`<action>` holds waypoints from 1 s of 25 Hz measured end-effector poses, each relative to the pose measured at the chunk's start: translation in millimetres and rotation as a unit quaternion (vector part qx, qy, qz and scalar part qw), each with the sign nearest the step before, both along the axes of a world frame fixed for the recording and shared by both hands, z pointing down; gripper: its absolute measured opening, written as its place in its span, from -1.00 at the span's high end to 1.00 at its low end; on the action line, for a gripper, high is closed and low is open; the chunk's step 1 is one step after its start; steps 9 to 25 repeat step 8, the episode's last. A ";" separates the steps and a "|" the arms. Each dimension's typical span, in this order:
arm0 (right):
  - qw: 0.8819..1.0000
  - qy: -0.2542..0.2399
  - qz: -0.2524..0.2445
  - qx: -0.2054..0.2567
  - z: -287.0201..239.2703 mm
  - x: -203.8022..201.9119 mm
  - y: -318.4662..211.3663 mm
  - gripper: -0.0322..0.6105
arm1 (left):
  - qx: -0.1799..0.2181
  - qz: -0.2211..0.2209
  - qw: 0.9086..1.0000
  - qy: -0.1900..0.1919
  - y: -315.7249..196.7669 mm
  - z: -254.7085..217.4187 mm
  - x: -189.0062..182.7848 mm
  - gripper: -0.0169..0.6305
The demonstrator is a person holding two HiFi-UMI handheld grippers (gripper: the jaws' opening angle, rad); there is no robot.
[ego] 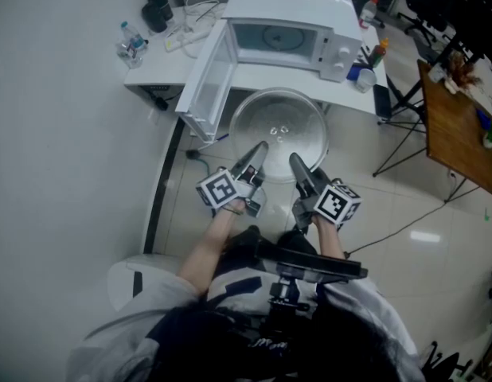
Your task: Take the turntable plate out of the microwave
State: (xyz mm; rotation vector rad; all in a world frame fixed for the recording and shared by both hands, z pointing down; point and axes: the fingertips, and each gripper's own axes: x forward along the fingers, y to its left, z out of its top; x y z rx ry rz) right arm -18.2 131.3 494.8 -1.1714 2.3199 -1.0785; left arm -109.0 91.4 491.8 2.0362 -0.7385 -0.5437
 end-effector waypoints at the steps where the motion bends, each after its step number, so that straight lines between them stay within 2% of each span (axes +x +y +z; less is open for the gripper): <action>1: 1.000 0.004 0.000 0.000 1.2 1.7 0.9 0.61 | -0.002 0.001 1.000 0.001 1.3 -0.9 1.6 0.78; 4: 1.000 -0.004 0.002 -0.006 -0.6 5.3 3.2 0.61 | -0.008 -0.002 1.000 -0.003 3.2 -0.4 5.5 0.78; 8: 1.000 -0.014 0.005 -0.008 -5.1 9.8 6.5 0.61 | 0.009 0.003 1.000 -0.003 4.8 -2.5 12.0 0.78; 25: 1.000 -0.014 0.005 -0.008 -5.1 9.8 6.5 0.61 | 0.009 0.003 1.000 -0.003 4.8 -2.5 12.0 0.78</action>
